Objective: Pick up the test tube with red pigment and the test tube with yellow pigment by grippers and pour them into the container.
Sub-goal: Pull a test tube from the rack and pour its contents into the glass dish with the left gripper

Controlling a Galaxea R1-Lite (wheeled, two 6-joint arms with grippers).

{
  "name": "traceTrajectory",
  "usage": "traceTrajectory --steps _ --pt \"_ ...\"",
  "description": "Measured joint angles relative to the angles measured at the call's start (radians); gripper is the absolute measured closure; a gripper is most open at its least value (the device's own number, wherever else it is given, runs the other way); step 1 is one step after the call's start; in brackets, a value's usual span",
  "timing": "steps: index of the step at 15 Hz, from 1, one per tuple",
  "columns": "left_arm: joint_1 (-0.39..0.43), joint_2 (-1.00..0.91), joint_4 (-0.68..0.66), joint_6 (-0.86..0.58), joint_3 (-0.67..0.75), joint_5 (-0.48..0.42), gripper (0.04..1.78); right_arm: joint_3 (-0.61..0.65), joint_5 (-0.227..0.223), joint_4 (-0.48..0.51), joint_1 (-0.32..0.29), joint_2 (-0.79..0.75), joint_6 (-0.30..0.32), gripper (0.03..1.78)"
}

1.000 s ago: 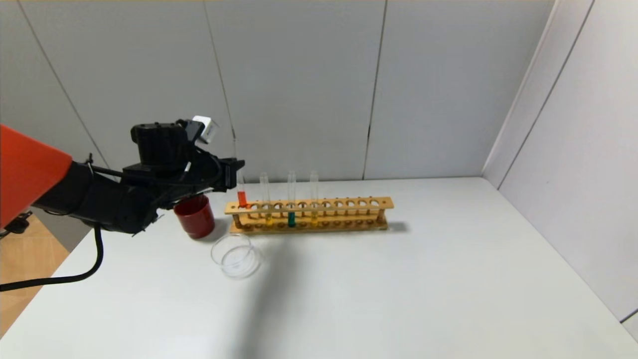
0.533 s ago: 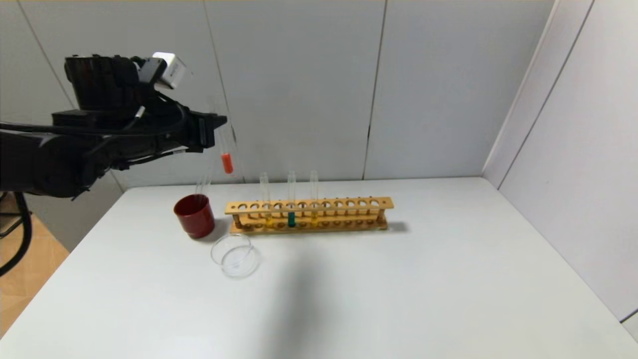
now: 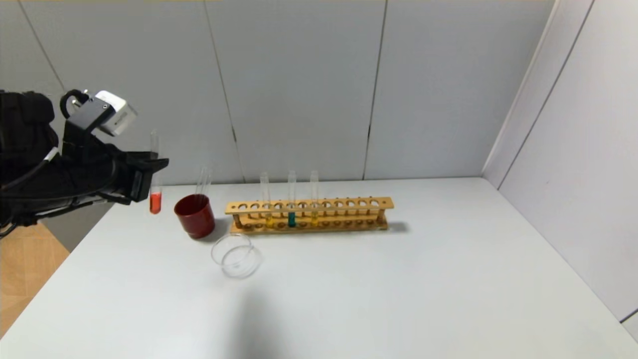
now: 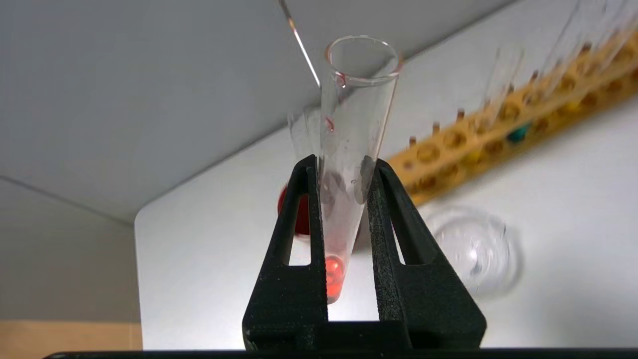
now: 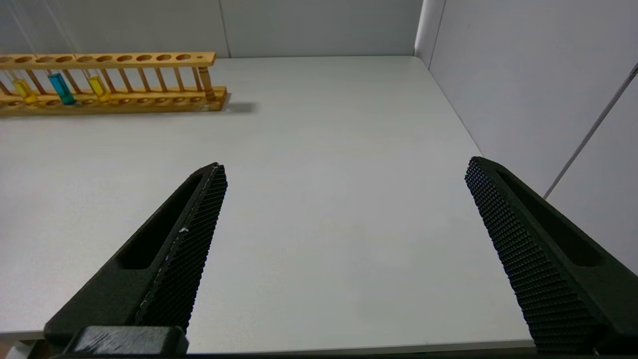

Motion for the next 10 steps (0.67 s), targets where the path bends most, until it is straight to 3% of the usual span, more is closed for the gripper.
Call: traceTrajectory --steps 10 --pt "0.01 0.03 -0.01 0.339 0.188 0.012 1.51 0.0 0.0 0.0 0.0 0.0 0.0 0.06"
